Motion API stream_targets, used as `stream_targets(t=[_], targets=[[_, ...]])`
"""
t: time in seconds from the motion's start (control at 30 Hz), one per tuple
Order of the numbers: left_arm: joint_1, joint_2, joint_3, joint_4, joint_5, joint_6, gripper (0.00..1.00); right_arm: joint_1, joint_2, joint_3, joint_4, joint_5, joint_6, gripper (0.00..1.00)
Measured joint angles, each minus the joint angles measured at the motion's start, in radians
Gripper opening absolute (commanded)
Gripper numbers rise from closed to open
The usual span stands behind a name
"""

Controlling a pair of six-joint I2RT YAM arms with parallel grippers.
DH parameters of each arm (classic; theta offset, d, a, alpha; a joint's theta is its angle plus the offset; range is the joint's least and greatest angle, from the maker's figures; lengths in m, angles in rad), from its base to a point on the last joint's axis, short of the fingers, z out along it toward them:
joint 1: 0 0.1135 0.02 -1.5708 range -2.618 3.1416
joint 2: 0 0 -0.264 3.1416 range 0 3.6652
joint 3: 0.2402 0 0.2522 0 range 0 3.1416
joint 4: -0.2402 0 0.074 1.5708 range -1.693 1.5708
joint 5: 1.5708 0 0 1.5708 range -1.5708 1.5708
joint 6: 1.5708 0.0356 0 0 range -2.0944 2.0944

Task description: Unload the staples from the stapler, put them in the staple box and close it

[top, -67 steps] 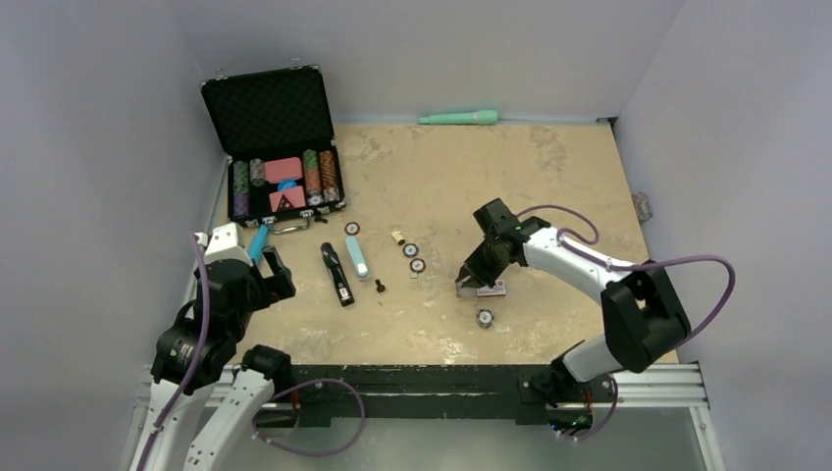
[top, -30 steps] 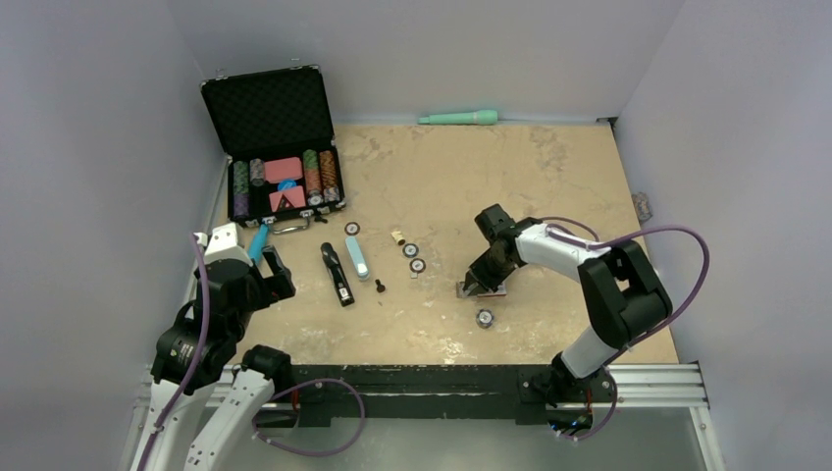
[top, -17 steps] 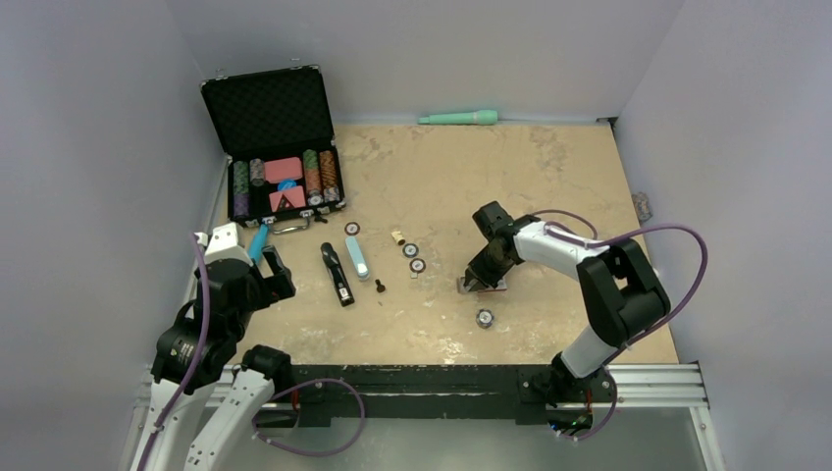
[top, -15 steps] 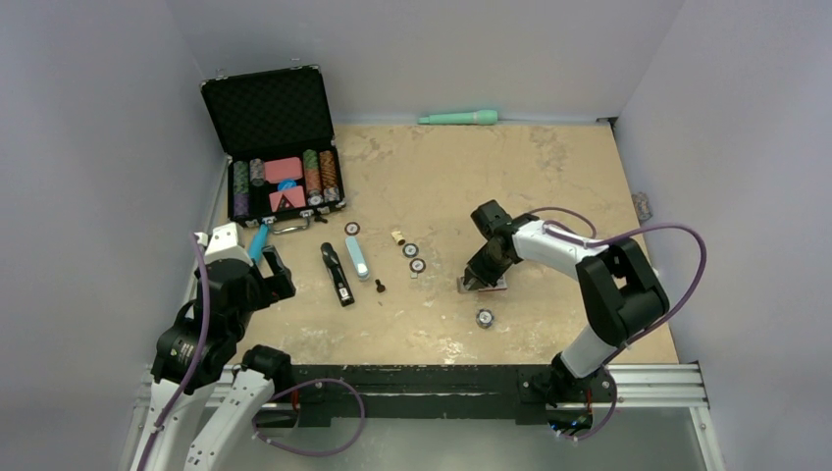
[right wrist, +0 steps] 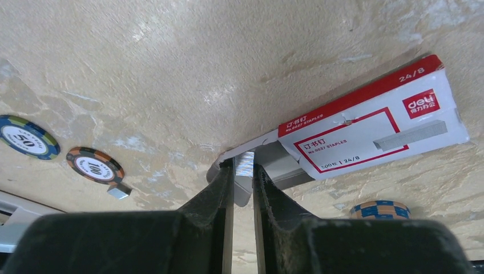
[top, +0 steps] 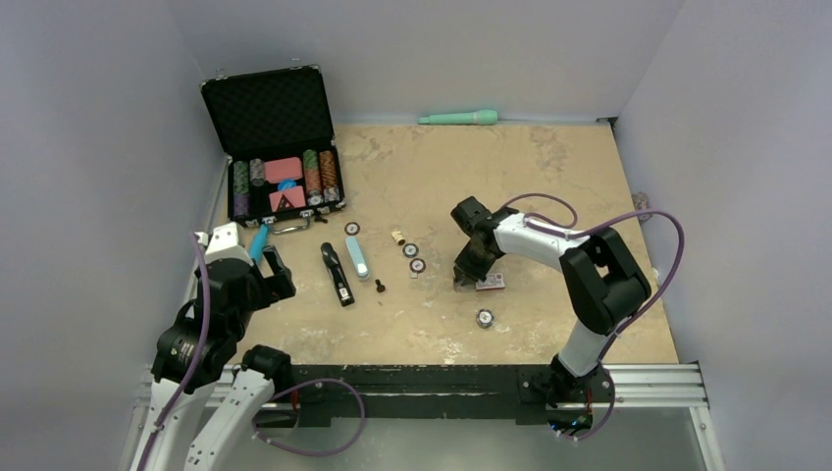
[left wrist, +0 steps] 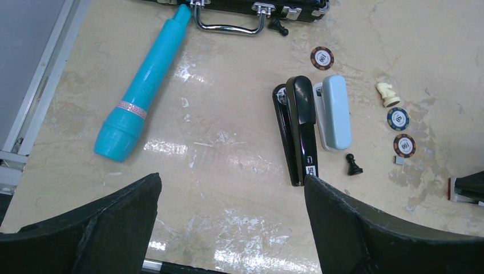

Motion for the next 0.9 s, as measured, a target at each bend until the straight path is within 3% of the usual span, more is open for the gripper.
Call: stream_targets(t=[0.47, 0.9], targets=[[0.0, 0.01, 0.0, 0.0, 0.007, 0.0, 0.98, 0.023, -0.002, 0.022, -0.098, 0.111, -0.129, 0.0], [0.0, 0.009, 0.0, 0.0, 0.007, 0.0, 0.98, 0.118, -0.001, 0.063, -0.064, 0.153, -0.263, 0.0]])
